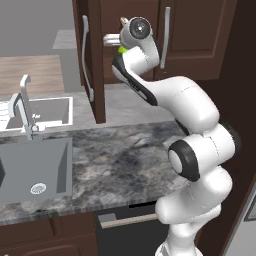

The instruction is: Open the cabinet. Pick the spray and place it next to the sink. Then close the cabinet.

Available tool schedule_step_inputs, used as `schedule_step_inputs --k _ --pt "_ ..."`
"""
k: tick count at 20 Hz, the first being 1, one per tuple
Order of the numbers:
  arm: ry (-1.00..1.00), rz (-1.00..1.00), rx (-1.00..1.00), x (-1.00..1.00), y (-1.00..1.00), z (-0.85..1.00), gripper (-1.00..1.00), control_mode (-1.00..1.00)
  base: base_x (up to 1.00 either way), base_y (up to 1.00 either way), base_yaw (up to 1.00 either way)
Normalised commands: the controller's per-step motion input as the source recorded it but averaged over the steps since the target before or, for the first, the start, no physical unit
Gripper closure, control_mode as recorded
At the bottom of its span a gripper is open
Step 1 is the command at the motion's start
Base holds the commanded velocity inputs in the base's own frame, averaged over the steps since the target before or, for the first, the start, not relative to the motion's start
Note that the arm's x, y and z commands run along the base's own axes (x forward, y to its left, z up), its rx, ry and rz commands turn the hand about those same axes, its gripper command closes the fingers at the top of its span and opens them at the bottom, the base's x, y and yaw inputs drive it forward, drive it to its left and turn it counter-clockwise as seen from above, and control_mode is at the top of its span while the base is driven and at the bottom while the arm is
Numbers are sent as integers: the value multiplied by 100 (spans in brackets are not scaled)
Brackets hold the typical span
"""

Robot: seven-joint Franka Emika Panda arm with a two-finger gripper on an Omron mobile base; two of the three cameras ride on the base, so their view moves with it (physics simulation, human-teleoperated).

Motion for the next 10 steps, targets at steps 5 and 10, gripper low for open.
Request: schedule_step_inputs --k 5,10 --pt "-18 0 1 -100 0 0 100 -100 0 0 0" --pt "-1 0 4 -100 -15 -16 100 -100 0 0 0"
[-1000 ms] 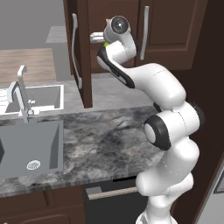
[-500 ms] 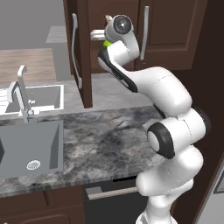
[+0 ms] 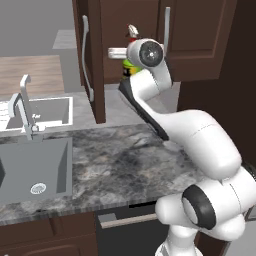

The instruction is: Open the cabinet. Pick the spray and place it next to the sink. Then close the cabinet.

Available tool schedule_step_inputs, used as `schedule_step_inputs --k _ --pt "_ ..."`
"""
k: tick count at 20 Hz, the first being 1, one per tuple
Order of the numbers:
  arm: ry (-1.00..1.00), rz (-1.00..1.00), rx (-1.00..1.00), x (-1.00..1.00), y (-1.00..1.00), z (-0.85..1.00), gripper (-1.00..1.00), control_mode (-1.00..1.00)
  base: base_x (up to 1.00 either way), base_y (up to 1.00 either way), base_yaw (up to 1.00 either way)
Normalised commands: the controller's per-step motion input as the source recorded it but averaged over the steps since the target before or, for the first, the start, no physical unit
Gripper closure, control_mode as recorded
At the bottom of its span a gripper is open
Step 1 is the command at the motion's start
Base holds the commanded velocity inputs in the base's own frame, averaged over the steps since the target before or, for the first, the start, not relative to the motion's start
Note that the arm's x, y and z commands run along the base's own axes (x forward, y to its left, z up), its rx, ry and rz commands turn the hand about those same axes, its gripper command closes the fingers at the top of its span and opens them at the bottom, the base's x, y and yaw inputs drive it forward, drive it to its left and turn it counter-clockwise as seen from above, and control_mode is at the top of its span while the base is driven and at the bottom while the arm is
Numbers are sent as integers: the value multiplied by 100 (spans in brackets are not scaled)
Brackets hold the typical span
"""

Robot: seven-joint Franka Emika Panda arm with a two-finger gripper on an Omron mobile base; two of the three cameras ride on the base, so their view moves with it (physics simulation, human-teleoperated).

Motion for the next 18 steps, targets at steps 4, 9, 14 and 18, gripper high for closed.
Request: schedule_step_inputs --k 4,9,14,18 --pt "0 7 3 -100 -27 -26 100 -100 0 0 0" --pt "8 21 3 -100 -33 -45 100 -100 0 0 0" --pt "19 26 8 -71 -47 -67 100 -100 0 0 0" --pt "11 35 11 -20 -5 -98 100 -100 0 0 0"
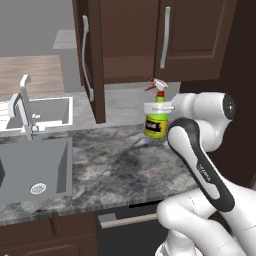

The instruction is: Open the cabinet. Pick the spray and place it next to the sink. Then close the cabinet.

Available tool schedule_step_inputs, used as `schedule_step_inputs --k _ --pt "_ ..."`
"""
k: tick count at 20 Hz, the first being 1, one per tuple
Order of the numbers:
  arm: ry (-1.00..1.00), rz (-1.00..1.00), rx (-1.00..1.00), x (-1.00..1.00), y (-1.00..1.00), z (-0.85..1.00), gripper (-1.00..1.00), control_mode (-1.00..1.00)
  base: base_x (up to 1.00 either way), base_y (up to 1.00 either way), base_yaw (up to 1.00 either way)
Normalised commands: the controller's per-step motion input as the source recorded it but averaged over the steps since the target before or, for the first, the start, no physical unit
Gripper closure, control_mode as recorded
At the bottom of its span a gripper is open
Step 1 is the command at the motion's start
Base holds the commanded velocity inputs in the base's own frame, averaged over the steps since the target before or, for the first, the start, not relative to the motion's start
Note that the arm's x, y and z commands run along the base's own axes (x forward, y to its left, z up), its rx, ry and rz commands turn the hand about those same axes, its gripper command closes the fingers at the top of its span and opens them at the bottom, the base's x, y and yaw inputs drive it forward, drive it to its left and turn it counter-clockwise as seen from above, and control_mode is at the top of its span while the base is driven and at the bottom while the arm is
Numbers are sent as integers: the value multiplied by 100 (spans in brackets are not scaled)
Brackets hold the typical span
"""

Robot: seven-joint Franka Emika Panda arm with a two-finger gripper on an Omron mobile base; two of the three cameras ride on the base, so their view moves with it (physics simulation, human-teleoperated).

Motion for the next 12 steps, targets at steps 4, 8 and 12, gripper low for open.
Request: schedule_step_inputs --k 4,8,12 --pt "2 32 1 0 33 -100 100 -100 0 0 0" --pt "0 24 0 9 79 -100 100 -100 0 0 0" --pt "-5 15 0 37 94 -91 100 -100 0 0 0"
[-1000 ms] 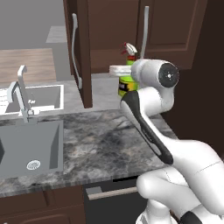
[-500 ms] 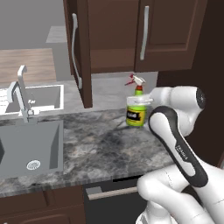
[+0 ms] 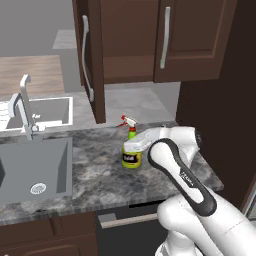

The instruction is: Open the cabinet. Pick the spray and place it next to the sink. Then close the cabinet.

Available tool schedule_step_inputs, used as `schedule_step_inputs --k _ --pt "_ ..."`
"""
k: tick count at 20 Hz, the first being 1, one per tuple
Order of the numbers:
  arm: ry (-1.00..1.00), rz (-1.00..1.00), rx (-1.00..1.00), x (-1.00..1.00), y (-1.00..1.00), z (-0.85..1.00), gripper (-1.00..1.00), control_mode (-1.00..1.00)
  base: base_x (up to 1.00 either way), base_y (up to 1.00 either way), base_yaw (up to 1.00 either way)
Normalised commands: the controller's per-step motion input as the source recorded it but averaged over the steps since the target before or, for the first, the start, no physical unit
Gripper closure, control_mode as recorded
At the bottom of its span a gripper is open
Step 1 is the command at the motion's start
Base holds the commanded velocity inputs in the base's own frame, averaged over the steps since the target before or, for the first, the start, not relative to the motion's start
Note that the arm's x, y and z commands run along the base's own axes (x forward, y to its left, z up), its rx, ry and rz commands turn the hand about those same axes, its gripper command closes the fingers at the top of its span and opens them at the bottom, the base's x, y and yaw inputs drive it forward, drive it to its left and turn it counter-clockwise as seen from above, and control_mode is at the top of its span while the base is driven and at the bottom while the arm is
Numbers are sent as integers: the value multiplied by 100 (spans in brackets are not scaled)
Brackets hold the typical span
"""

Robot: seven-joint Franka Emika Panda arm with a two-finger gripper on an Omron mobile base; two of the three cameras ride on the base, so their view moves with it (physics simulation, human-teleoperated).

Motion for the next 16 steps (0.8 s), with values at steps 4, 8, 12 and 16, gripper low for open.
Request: schedule_step_inputs --k 4,8,12,16 --pt "0 8 3 57 59 -66 100 -100 0 0 0" --pt "0 8 6 52 57 -41 100 -100 0 0 0" --pt "0 10 6 47 45 -44 100 -100 0 0 0" --pt "0 13 5 33 14 -40 100 -100 0 0 0"
